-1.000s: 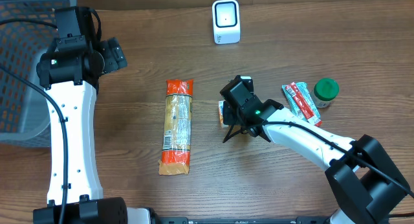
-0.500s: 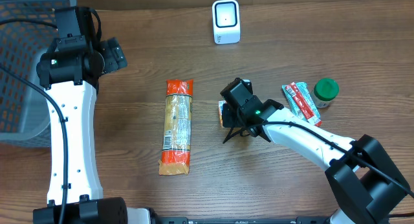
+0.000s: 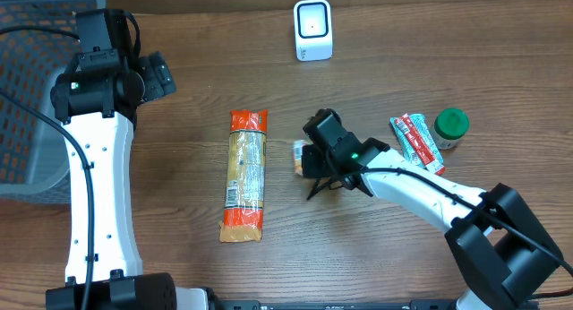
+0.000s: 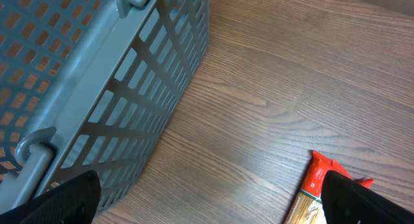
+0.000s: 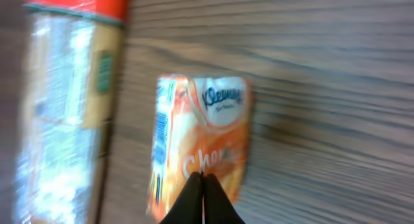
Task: Scan the item barcode
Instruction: 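Move the right gripper over the orange Kleenex pack, then lower the right gripper and grasp the Kleenex pack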
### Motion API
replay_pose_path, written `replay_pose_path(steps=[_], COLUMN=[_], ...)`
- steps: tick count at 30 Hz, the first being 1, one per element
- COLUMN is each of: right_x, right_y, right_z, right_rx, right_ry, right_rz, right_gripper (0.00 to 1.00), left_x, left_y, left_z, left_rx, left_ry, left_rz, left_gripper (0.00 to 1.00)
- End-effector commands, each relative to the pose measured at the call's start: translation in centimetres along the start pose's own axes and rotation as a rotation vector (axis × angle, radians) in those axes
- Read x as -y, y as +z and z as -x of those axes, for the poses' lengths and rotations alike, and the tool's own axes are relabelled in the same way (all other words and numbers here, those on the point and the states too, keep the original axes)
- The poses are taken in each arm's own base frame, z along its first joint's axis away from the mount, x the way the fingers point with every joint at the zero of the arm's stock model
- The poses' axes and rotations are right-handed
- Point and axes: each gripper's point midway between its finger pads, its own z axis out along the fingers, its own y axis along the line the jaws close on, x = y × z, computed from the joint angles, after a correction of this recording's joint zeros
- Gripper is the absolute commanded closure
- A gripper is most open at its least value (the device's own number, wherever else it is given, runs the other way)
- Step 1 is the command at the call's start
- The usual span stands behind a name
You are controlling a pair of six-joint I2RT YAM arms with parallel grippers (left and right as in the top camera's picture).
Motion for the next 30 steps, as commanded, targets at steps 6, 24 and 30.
replay_pose_path(steps=[6, 24, 30], right_x=[-2.7, -0.6, -0.4], right_y=[0.2, 1.9, 2.7], right_z=[-1.1, 0.1, -0.2], right_rx=[-0.019, 0.047, 0.04], right_ry=[-0.159, -0.077, -0.073], right_rz=[0.091, -0.021, -0.026], right_gripper=[0.89, 0.64, 0.66], left_x=[-0.3, -0.3, -0.3], left_y=[-1.0, -1.0, -1.0], left_z=[0.8, 0.8, 0.8], left_rx=[0.034, 0.034, 0.034], left_ry=[0.0, 0.0, 0.0], left_rz=[0.005, 0.005, 0.005], left_gripper=[0.0, 0.0, 0.0])
